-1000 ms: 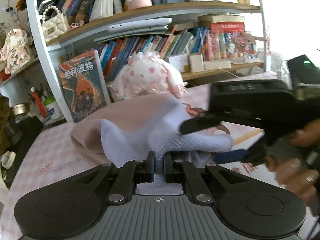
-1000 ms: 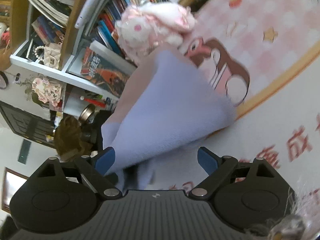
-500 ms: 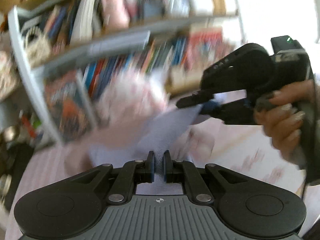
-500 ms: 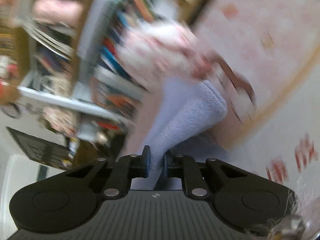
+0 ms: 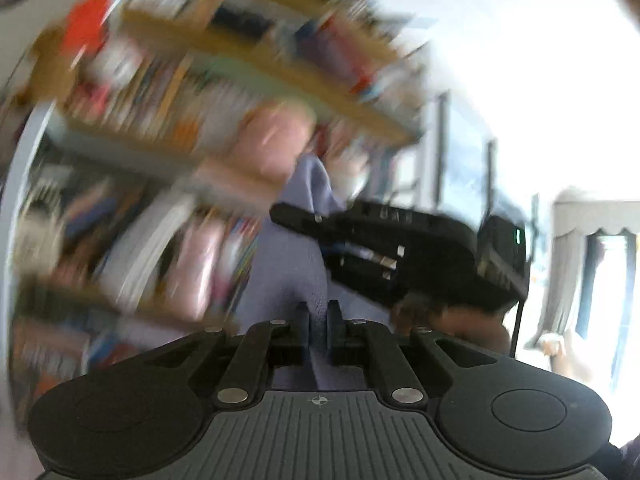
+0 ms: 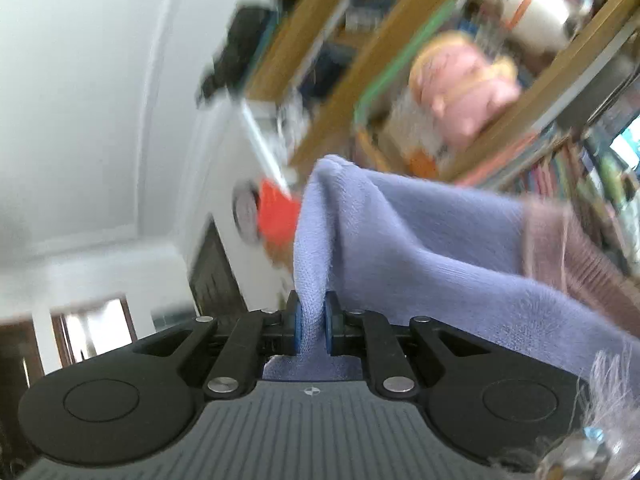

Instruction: Fold clothes

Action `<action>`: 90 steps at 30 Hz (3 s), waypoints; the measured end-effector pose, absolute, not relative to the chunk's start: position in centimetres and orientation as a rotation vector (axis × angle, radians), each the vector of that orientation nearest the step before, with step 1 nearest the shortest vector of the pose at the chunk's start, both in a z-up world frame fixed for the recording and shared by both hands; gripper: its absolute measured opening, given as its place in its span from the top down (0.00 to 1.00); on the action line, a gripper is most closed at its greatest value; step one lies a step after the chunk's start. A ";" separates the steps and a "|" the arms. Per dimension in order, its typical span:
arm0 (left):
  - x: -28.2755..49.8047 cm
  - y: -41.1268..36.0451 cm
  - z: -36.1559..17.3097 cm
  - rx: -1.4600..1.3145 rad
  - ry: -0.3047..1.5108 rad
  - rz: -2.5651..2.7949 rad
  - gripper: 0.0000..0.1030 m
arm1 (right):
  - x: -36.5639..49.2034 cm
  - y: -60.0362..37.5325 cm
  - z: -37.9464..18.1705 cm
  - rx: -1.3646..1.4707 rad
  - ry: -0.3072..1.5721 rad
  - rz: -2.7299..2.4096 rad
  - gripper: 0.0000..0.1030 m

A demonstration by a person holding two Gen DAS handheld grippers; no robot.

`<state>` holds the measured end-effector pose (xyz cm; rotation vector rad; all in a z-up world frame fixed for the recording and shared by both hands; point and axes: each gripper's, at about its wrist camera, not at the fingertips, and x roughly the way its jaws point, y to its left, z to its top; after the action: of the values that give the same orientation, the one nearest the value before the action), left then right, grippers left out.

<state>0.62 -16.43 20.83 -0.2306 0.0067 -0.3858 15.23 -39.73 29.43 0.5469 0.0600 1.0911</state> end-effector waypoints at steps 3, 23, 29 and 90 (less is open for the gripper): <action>2.5 -13.7 15.4 -0.314 0.237 -0.286 0.93 | 18.4 -34.9 25.1 0.441 0.335 1.042 0.90; 6.9 0.7 -1.5 -0.283 0.747 0.093 0.90 | 18.6 -19.9 6.2 0.088 0.792 0.861 0.64; 6.2 1.3 -0.9 -0.213 0.762 0.172 0.84 | 16.9 -26.5 3.7 0.035 0.852 0.697 0.64; -0.3 16.8 6.1 -0.136 0.576 0.672 0.95 | 7.7 -36.9 -2.9 -0.141 0.945 0.419 0.79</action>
<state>-0.32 16.81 6.14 -0.1362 0.5764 0.6724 7.67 -36.95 -2.87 -0.1406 0.9448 0.4186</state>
